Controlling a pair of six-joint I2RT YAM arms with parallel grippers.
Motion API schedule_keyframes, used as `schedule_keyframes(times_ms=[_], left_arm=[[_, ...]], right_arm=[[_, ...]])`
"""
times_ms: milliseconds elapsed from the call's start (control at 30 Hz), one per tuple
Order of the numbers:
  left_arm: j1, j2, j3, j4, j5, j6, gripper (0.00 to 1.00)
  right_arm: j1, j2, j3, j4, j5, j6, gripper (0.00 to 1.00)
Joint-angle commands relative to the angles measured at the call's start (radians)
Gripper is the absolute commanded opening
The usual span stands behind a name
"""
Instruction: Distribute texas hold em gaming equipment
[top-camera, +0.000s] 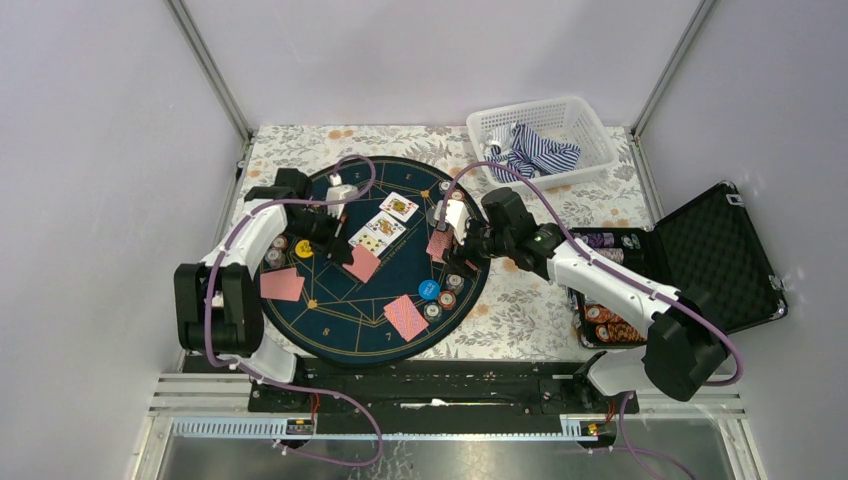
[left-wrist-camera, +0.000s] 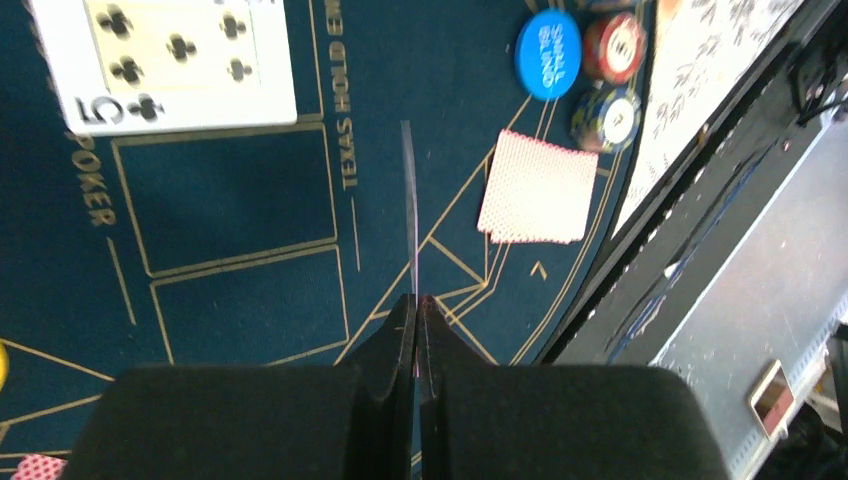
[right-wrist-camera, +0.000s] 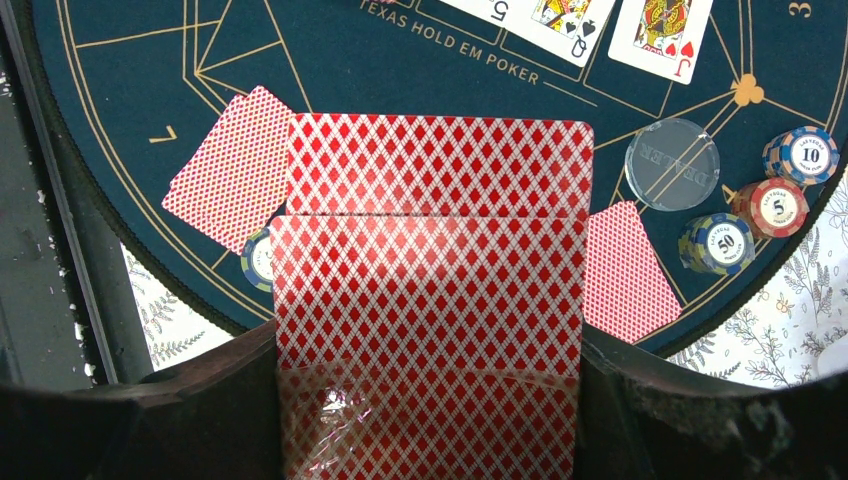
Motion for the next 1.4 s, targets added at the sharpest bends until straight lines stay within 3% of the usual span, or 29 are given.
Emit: schedule_keyframes(times_ms=[0,267,700,1367], left_arm=[[0.016,0.034,-0.032,-0.050,-0.025,0.136,0.00],[0.027,0.175,-0.013,-0.012,0.016,0.135,0.00],[0.087,0.318,0.065,0.082,-0.112,0.127,0.00],[0.100,0.410,0.135,0.135,-0.151,0.110,0.02]], right_arm=[[0.012,-0.041,0.017,0.052,-0.014,0.000,0.00],[0.014,-0.037,0.017,0.044,-0.010,-0.004,0.00],[0.013,-0.033,0.015,0.043,-0.006,-0.011,0.00],[0.013,-0.023,0.017,0.039,-0.005,-0.014,0.00]])
